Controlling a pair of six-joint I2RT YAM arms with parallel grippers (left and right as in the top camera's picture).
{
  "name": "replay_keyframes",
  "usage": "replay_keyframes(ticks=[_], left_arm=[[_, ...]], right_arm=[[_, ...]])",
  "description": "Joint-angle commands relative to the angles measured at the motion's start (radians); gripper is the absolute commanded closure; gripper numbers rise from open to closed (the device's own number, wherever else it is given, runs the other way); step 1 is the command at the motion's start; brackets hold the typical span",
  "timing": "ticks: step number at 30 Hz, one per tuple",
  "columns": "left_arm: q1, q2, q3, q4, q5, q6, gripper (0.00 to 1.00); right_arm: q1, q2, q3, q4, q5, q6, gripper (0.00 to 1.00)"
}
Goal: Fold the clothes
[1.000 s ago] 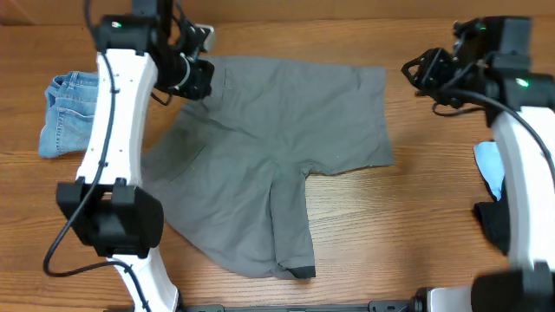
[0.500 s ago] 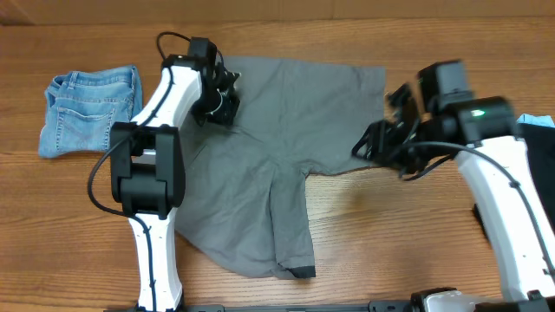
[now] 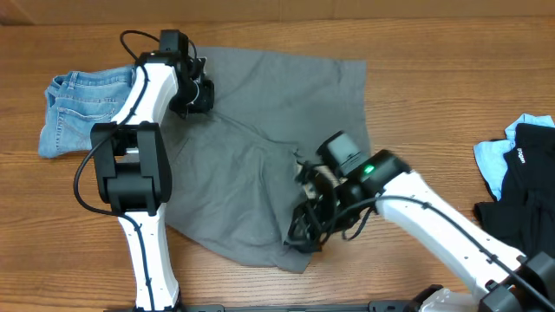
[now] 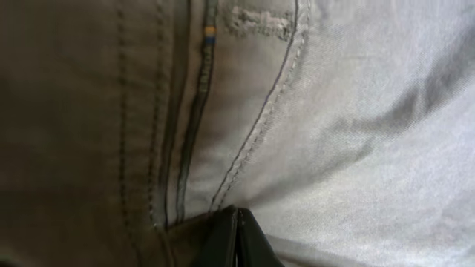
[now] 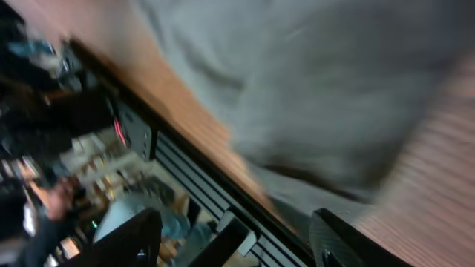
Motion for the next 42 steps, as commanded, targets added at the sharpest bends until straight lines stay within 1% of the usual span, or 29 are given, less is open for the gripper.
replay_keyframes(ticks=[1,3,4,9,11,13,14,16,18,20,22,24,25,26,28,31,38,42], left_arm=[[0.006,0.016,0.068,-0.013,-0.026,-0.025,0.96],[0.007,0.016,0.090,-0.028,-0.029,-0.024,0.96],[0.008,0.016,0.102,-0.037,-0.029,-0.021,0.96],[0.019,0.016,0.143,-0.071,-0.047,-0.020,0.96],[0.026,0.016,0.150,-0.089,-0.057,-0.020,0.94],[0.037,0.016,0.154,-0.110,-0.056,-0.017,0.93],[0.042,0.016,0.158,-0.124,-0.052,-0.017,0.93],[0.050,0.016,0.174,-0.162,-0.042,-0.013,0.92],[0.057,0.012,0.202,-0.208,-0.041,0.026,0.90],[0.064,0.002,0.254,-0.269,-0.045,0.071,0.87],[0.069,-0.011,0.324,-0.336,-0.044,0.096,0.84],[0.069,-0.025,0.402,-0.396,-0.036,0.095,0.82],[0.069,-0.030,0.427,-0.414,-0.023,0.096,0.81],[0.068,-0.044,0.488,-0.450,0.009,0.095,0.79],[0.064,-0.064,0.530,-0.480,0.036,0.096,0.78],[0.056,-0.094,0.558,-0.510,0.042,0.096,0.76],[0.039,-0.128,0.558,-0.552,0.042,0.100,0.75],[0.029,-0.128,0.558,-0.566,0.042,0.100,0.75]], right_arm=[[0.052,-0.005,-0.030,0.011,0.096,0.040,0.28],[0.055,-0.005,-0.040,0.012,0.232,0.090,0.28],[0.053,-0.005,-0.042,0.012,0.265,0.102,0.28],[0.045,-0.005,-0.042,0.007,0.249,0.102,0.29],[0.045,-0.005,-0.042,0.005,0.281,0.133,0.28],[0.040,-0.005,-0.042,0.008,0.350,0.226,0.27],[0.035,-0.005,-0.042,0.009,0.370,0.278,0.24],[0.010,-0.005,-0.042,0.005,0.373,0.381,0.24],[-0.032,-0.005,-0.042,-0.016,0.369,0.496,0.24],[-0.099,-0.005,-0.042,-0.034,0.339,0.552,0.24],[-0.159,-0.005,-0.042,-0.030,0.264,0.555,0.24],[-0.209,-0.005,-0.048,-0.014,0.161,0.555,0.24],[-0.217,-0.005,-0.053,-0.006,0.135,0.563,0.24],[-0.224,-0.005,-0.079,0.022,0.089,0.603,0.23],[-0.224,-0.005,-0.112,0.060,0.038,0.634,0.22],[-0.221,-0.005,-0.180,0.144,-0.043,0.696,0.20],[-0.221,-0.005,-0.318,0.340,-0.074,0.803,0.18],[-0.221,-0.005,-0.347,0.491,-0.074,0.806,0.25]])
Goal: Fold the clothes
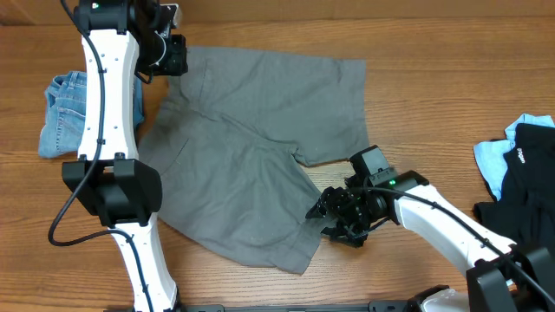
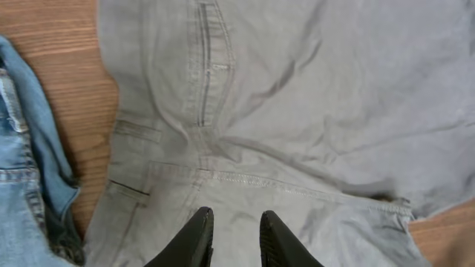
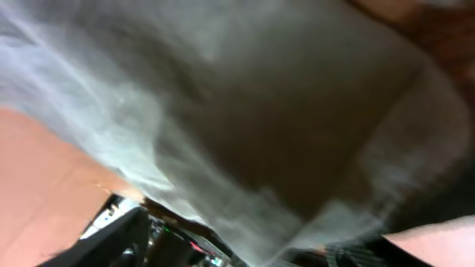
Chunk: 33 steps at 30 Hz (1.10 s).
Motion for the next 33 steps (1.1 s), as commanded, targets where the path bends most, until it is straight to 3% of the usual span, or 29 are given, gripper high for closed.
replay_keyframes(ticks=[1,5,10,13,16,21,24,29,33], left_arm=[[-0.017,-0.021,0.021,-0.007,0.016,0.016,0.74],[-0.032,-0.021,0.021,-0.016,0.016,0.017,0.74],[-0.040,-0.021,0.021,-0.017,0.016,0.016,0.74],[-0.046,-0.021,0.021,-0.018,0.016,0.017,0.73],[-0.047,-0.021,0.021,-0.025,0.016,0.020,0.73],[-0.047,-0.021,0.021,-0.024,0.015,0.020,0.72],[-0.047,-0.021,0.021,-0.024,0.006,0.020,0.72],[-0.047,-0.021,0.021,-0.023,0.001,0.020,0.71],[-0.047,-0.021,0.021,-0.014,0.001,0.020,0.70]], right_arm=[[0.002,-0.003,-0.019,0.114,-0.033,0.041,0.27],[0.002,-0.004,-0.019,0.141,-0.092,0.035,0.28],[0.002,-0.003,-0.019,0.259,0.029,0.027,0.34],[0.002,-0.004,-0.019,0.336,0.090,-0.002,0.54],[0.002,-0.005,-0.019,0.445,-0.016,-0.104,0.76],[0.003,-0.024,-0.019,0.614,-0.266,-0.241,0.86],[0.002,-0.031,-0.019,0.559,-0.286,-0.268,0.89],[0.005,-0.031,-0.019,0.283,-0.204,-0.273,0.96],[0.058,-0.031,-0.019,0.291,-0.227,-0.283,0.96]])
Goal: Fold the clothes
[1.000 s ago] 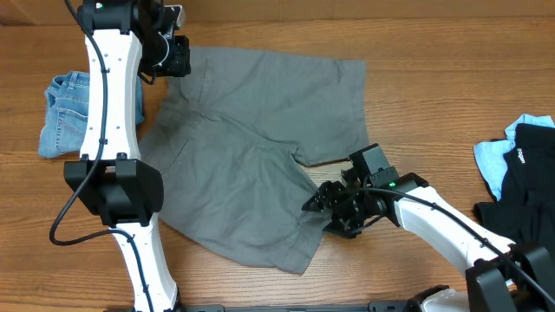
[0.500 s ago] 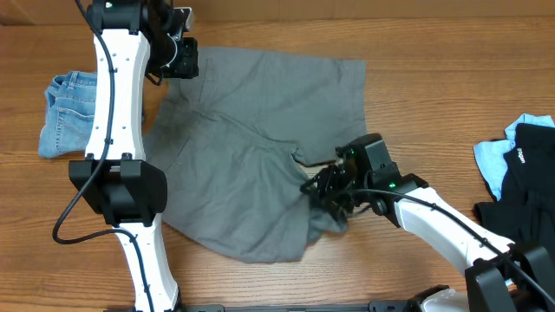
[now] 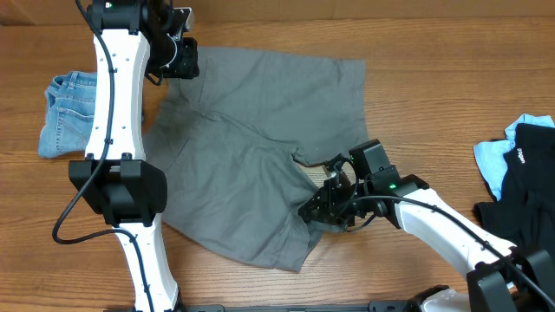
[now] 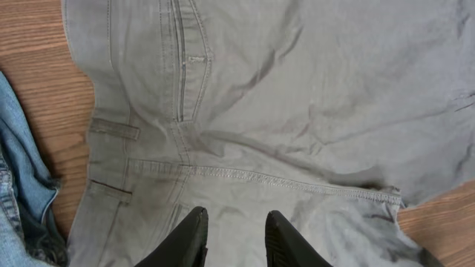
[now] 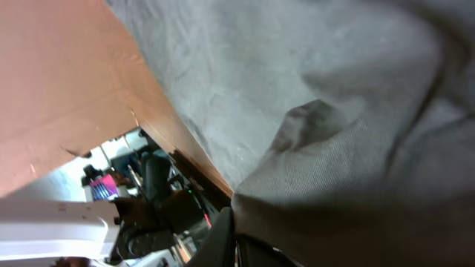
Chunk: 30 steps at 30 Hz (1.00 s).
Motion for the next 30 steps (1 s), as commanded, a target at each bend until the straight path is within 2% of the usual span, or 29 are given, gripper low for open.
replay_keyframes(ticks=[1,5,9,11,14,16,22,27,30], left_arm=[[-0.008,-0.021,0.021,0.005,-0.002,0.016,0.70],[-0.008,-0.021,0.021,0.002,-0.002,0.016,0.70],[-0.008,-0.021,0.021,-0.006,-0.002,0.016,0.69],[-0.008,-0.021,0.021,-0.009,-0.002,0.016,0.69],[-0.008,-0.021,0.021,-0.007,-0.002,0.016,0.69],[-0.008,-0.021,0.021,-0.008,-0.002,0.016,0.68],[-0.008,-0.021,0.021,-0.010,-0.002,0.016,0.68],[-0.008,-0.021,0.021,-0.010,-0.002,0.016,0.67],[-0.008,-0.021,0.021,-0.010,-0.002,0.016,0.67]], right_arm=[[0.064,-0.018,0.003,0.063,-0.029,-0.017,0.96],[0.209,-0.018,0.003,0.336,-0.047,0.037,0.95],[0.296,-0.018,0.003,0.361,-0.019,0.037,0.93],[0.299,-0.018,0.003,0.320,-0.008,0.056,0.73],[0.286,-0.028,0.004,0.313,-0.008,0.060,0.64],[0.277,-0.049,0.007,0.298,-0.009,0.060,0.62],[0.187,-0.165,0.026,0.140,-0.005,0.072,0.60],[0.050,-0.233,0.029,-0.074,-0.009,0.164,0.59],[-0.014,-0.230,0.029,-0.230,-0.012,0.204,0.53]])
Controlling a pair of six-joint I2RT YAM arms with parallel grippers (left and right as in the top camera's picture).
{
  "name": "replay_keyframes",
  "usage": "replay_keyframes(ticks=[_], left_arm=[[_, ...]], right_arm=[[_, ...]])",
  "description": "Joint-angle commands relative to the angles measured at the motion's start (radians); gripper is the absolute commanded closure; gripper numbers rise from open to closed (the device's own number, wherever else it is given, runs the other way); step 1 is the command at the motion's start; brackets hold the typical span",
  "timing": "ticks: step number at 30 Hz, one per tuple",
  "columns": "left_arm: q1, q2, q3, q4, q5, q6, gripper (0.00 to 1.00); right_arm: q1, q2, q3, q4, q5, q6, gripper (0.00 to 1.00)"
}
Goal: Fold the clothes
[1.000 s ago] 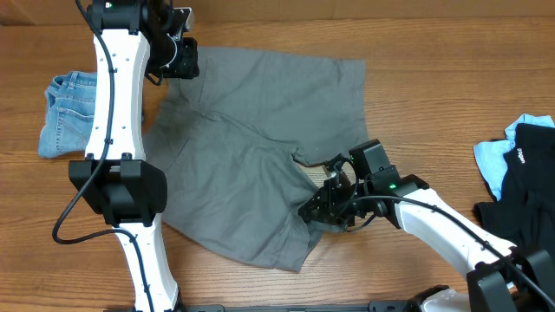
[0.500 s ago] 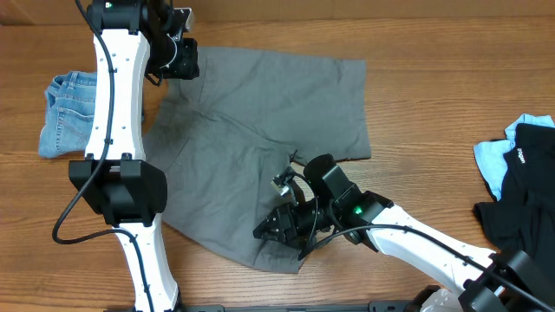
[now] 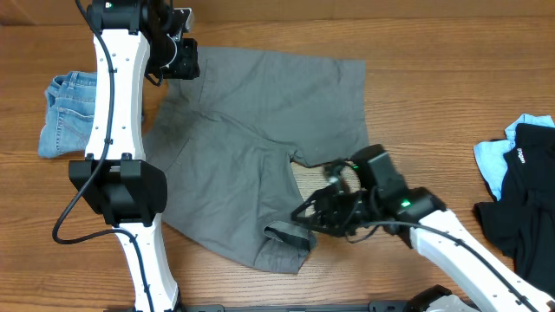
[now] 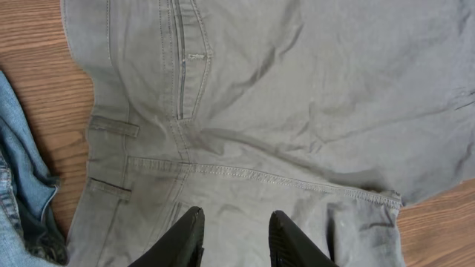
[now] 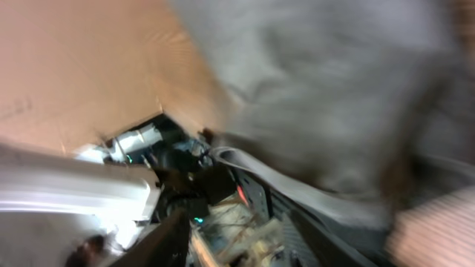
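Grey shorts [image 3: 260,130] lie spread on the wooden table, the waistband at the far left and the legs to the right. The near leg's hem [image 3: 286,236] is turned over on itself. My left gripper [image 3: 178,59] hangs open above the waistband; the left wrist view shows the fly and seams of the shorts [image 4: 297,96] under my left gripper [image 4: 236,215]. My right gripper [image 3: 314,217] sits at the near leg's edge beside the turned hem. The right wrist view is blurred, with my right gripper [image 5: 237,215] open and grey cloth above it.
Blue jeans [image 3: 74,108] lie crumpled at the far left, touching the shorts' waistband, and show at the left edge of the left wrist view as denim [image 4: 18,185]. A pile of black and light-blue clothes [image 3: 520,173] sits at the right edge. Bare table [image 3: 434,87] lies between.
My right gripper was shut on the near leg's hem and is now open. The hem now lies turned over on the leg. The left gripper has not moved.
My left gripper was shut low on the waistband and my right was at the near leg's hem. Then the left hung open above the far-left corner with the shorts spread flatter. My right then shut on the hem, and now it is open beside the turned-over hem.
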Motion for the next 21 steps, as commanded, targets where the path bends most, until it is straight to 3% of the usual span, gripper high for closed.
replay_keyframes(ticks=[1,5,7,11,21], left_arm=[[-0.007,-0.021,0.021,-0.003,-0.002,0.016,0.67],[-0.007,-0.021,0.021,-0.002,-0.002,0.016,0.67],[-0.007,-0.021,0.021,-0.002,-0.002,0.016,0.67],[-0.007,-0.021,0.021,-0.002,-0.003,0.016,0.67],[-0.007,-0.021,0.021,-0.003,-0.005,0.016,0.67]], right_arm=[[-0.055,-0.003,0.020,-0.115,-0.001,0.078,0.52],[-0.049,0.026,0.020,-0.183,-0.045,0.148,0.50],[-0.037,0.046,0.020,-0.173,-0.064,0.220,0.38],[-0.037,0.079,0.020,-0.134,-0.053,0.299,0.26],[-0.037,0.214,0.019,-0.038,-0.034,0.426,0.26]])
